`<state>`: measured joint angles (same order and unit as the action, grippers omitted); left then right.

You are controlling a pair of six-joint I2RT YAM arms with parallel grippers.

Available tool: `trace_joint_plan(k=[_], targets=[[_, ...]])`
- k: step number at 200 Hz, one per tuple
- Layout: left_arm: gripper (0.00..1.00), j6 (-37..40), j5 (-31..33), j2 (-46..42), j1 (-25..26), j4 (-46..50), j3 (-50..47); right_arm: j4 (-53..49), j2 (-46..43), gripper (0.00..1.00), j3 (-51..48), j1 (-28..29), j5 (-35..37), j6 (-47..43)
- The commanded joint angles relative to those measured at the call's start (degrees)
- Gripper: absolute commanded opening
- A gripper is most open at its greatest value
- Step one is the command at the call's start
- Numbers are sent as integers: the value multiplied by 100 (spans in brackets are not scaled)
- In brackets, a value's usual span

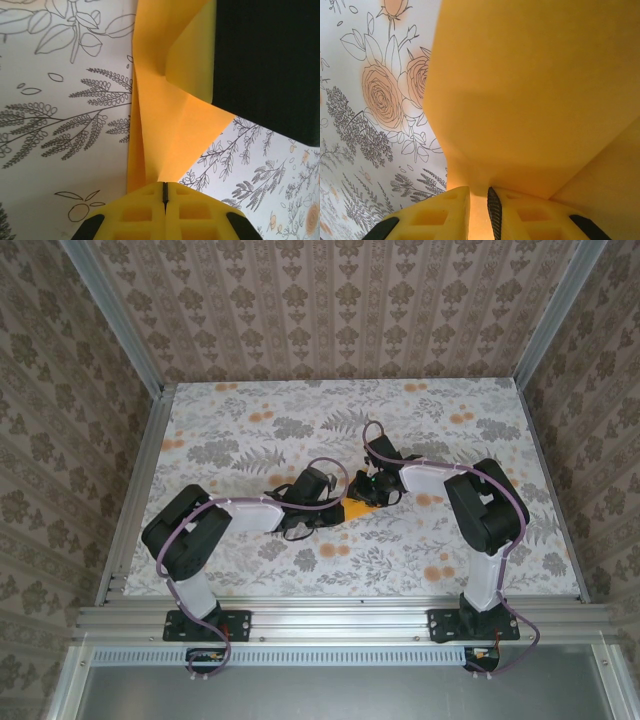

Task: Fold a paper plane with a square sheet of paper (pick it up from the middle)
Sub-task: Fourth fold the wing at the center of the table.

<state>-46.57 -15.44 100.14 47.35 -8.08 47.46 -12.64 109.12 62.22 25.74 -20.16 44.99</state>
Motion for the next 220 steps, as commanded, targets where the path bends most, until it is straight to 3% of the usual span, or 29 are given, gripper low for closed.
trace_joint_plan(k=[1,55,112,159,220], targets=[[5,-103,164,98,-51,126,-15,-599,453,22,-138,-42,627,29],[5,-83,140,190,-51,188,-65,-608,487,22,-130,-42,628,44],[5,-10,632,95,-51,612,-62,-623,532,22,-139,-42,654,69],[5,-27,665,-102,-44,634,-79,-658,572,22,-131,-42,680,97],[6,14,-36,-408,39,111,-37,-675,584,22,-131,-42,680,115]])
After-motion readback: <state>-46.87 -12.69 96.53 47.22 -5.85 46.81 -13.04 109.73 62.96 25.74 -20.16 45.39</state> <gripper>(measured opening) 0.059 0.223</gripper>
